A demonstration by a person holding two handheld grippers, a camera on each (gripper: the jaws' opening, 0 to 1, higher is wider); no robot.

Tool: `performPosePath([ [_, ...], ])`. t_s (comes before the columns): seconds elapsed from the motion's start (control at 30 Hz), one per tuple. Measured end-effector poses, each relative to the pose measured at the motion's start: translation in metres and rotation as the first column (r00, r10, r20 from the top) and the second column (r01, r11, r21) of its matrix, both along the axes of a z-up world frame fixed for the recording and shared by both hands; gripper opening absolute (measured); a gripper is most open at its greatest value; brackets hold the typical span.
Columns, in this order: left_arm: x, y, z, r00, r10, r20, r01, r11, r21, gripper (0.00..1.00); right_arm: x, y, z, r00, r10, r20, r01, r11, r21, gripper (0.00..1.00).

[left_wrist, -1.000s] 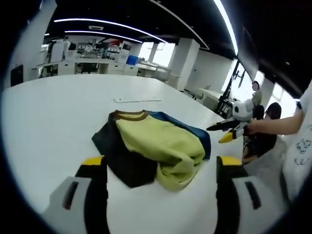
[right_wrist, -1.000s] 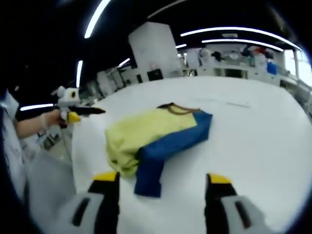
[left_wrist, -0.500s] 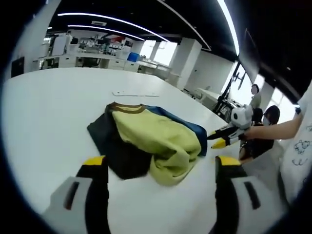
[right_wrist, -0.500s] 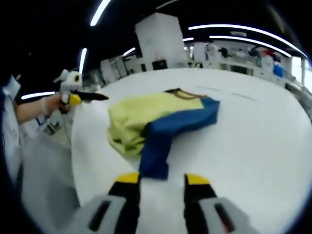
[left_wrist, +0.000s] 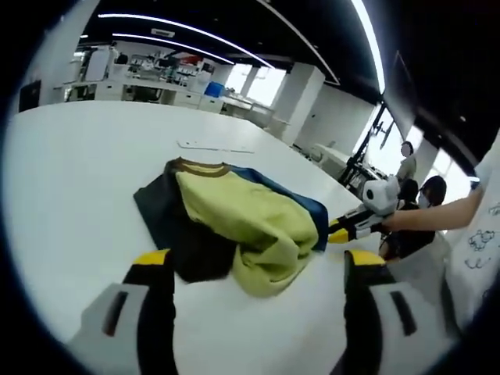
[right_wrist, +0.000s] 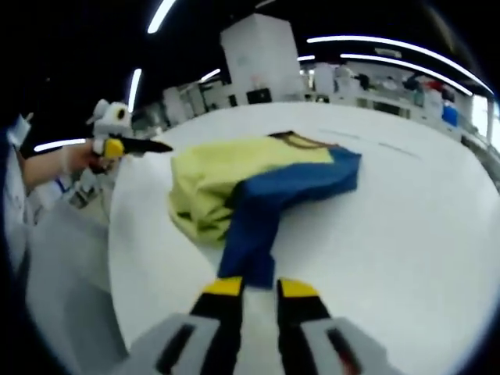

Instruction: Fold the garment on the visible template until the final outline fits inside the template.

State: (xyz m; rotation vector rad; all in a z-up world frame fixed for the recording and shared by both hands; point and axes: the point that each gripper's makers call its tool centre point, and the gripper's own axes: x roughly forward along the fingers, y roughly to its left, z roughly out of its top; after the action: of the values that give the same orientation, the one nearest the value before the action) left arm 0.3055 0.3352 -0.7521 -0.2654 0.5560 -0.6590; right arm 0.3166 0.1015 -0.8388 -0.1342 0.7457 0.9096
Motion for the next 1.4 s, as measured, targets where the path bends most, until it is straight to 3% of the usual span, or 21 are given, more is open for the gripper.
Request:
performPosePath([
  [0.1, 0.000, 0.002, -0.001, 1.000, 0.002, -0.001, -0.002, 1.000, 0.000, 0.86, 0.001, 0.000, -0.005, 1.000, 0.024, 0.020, -0.023, 0.999, -0.042, 0.10],
  [0.37, -0.003, 0.010, -0.005, 1.000, 0.020, -0.011, -0.020, 1.000, -0.006, 0.85, 0.001, 0.002, -0.004, 1.000, 0.004, 0.013, -0.003, 0.999, -0.038, 0.00],
  [0.6, -0.007, 0.009, -0.005, 1.000, 0.023, -0.013, -0.023, 1.000, -0.006, 0.85, -0.002, -0.001, -0.003, 1.000, -0.004, 0.007, 0.005, 1.000, -0.029, 0.00],
  [0.77, -0.007, 0.007, -0.005, 1.000, 0.023, -0.014, -0.023, 1.000, -0.010, 0.84, -0.005, 0.003, 0.008, 0.984, 0.109, 0.143, -0.099, 0.992, -0.073, 0.04],
  [0.93, -0.006, 0.004, -0.004, 1.000, 0.019, -0.015, -0.019, 1.000, -0.013, 0.84, -0.011, 0.008, 0.007, 0.960, 0.206, 0.190, -0.181, 0.974, -0.139, 0.12],
  [1.1, -0.007, 0.003, -0.006, 1.000, 0.015, -0.019, -0.015, 1.000, -0.012, 0.84, -0.014, 0.018, 0.011, 0.977, 0.154, 0.148, -0.146, 0.987, -0.066, 0.07],
  [1.27, -0.009, 0.004, -0.006, 1.000, 0.018, -0.021, -0.019, 1.000, -0.012, 0.84, -0.011, 0.021, 0.015, 0.978, 0.143, 0.150, -0.134, 0.989, -0.064, 0.00],
  [1.4, -0.010, 0.006, -0.006, 0.999, 0.026, -0.023, -0.027, 1.000, -0.013, 0.84, 0.000, 0.028, 0.033, 0.981, 0.122, 0.149, -0.120, 0.993, -0.020, 0.00],
])
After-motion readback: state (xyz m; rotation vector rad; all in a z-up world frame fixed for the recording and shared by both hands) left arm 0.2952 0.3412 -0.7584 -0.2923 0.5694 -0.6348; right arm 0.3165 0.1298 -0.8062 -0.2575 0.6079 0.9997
